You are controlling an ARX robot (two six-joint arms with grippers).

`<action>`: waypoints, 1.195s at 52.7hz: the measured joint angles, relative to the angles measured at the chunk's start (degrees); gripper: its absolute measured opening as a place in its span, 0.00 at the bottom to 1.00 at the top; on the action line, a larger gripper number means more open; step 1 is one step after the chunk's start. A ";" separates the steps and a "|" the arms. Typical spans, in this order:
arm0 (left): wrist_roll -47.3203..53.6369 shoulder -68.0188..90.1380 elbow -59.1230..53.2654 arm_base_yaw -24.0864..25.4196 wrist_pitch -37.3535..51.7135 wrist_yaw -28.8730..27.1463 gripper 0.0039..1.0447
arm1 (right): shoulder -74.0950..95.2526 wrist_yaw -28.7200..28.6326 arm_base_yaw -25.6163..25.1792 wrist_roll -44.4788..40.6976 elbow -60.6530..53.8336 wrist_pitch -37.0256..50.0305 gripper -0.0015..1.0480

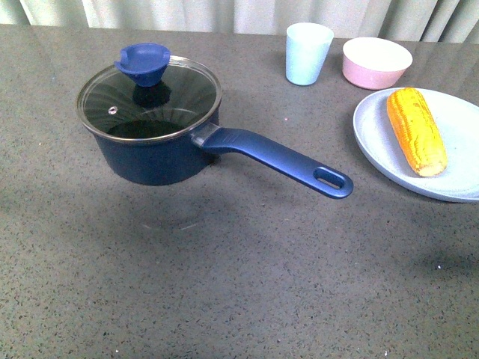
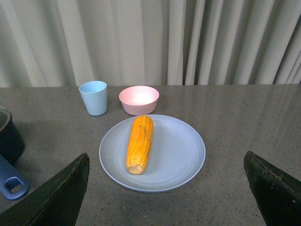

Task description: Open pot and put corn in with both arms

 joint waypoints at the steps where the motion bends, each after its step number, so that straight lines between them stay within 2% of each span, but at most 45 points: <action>1: -0.02 2.29 0.61 -0.33 2.12 0.35 0.92 | 0.00 0.00 0.00 0.00 0.00 0.00 0.91; 7: -0.96 13.14 3.72 -2.54 10.95 1.64 0.92 | 0.00 0.00 0.00 0.00 0.00 0.00 0.91; 19: -3.61 32.00 11.19 -7.65 22.18 3.52 0.92 | 0.00 0.00 0.00 0.00 0.00 0.00 0.91; 37: -4.11 51.08 21.59 -12.35 29.59 6.43 0.92 | 0.00 0.00 0.00 0.00 0.00 0.00 0.91; 63: -5.40 58.05 27.06 -15.06 32.89 10.64 0.92 | 0.00 0.00 0.00 0.00 0.00 0.00 0.91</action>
